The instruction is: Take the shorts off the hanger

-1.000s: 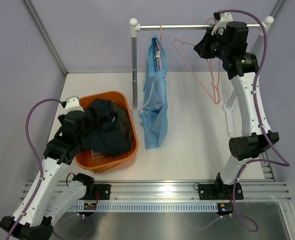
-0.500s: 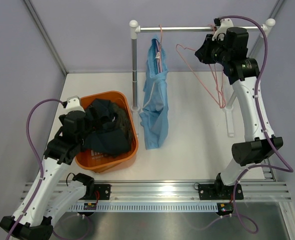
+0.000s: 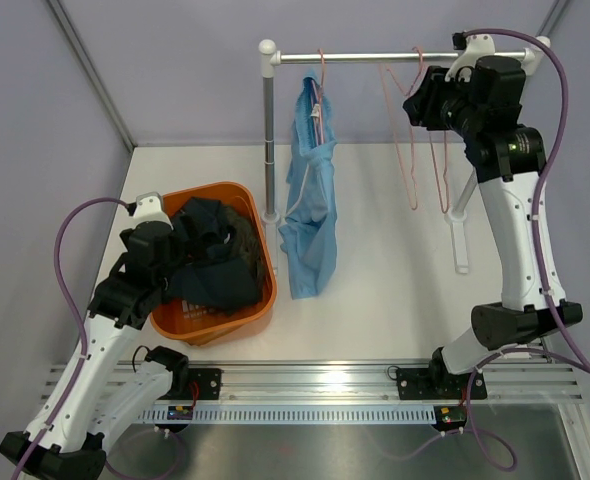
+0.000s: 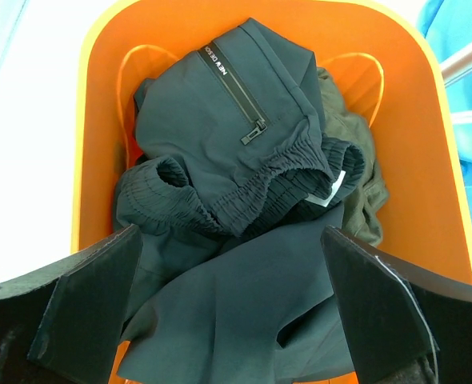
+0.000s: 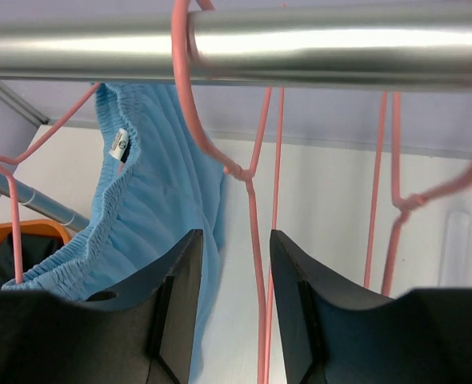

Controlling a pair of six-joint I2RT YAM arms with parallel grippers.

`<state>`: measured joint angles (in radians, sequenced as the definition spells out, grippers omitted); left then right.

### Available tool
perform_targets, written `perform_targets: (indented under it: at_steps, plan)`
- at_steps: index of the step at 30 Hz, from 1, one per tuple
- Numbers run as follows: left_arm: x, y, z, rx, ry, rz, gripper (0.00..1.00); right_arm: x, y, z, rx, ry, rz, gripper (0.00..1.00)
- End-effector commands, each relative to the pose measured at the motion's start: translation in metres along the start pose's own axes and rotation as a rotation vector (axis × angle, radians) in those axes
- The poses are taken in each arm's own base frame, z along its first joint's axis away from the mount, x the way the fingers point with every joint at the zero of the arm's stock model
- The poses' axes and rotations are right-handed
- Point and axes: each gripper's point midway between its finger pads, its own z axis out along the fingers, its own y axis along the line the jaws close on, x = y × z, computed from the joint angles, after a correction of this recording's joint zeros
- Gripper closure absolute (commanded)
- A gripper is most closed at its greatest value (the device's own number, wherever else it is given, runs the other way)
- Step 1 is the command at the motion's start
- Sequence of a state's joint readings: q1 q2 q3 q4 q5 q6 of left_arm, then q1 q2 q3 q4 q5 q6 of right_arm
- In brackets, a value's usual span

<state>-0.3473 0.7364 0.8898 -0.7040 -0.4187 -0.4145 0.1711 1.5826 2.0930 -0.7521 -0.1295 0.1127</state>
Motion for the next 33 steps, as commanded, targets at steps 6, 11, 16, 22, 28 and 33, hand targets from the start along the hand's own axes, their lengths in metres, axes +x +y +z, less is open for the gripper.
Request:
perform_targets:
  at_steps: [6,11,16,22,28,33]
  plan:
    - [-0.01,-0.008,0.0,0.04,-0.039,-0.013,0.01,-0.054,0.022,-0.081,0.112,-0.194,-0.048,0.44]
    - [-0.009,-0.009,0.0,0.048,-0.034,-0.012,0.01,-0.056,0.069,-0.09,-0.013,-0.21,-0.051,0.4]
    - [-0.009,-0.01,0.0,0.055,-0.034,-0.013,0.01,-0.044,0.11,-0.065,-0.121,-0.188,-0.05,0.38]
    - [-0.009,-0.011,0.0,0.057,-0.033,-0.012,0.01,-0.017,0.144,-0.012,-0.172,-0.129,-0.082,0.35]
    - [-0.008,-0.011,0.0,0.06,-0.032,-0.012,0.01,-0.007,0.16,0.017,-0.171,-0.132,-0.088,0.33]
    - [-0.008,-0.012,0.0,0.064,-0.03,-0.011,0.01,-0.003,0.157,0.037,-0.122,-0.153,-0.09,0.31]
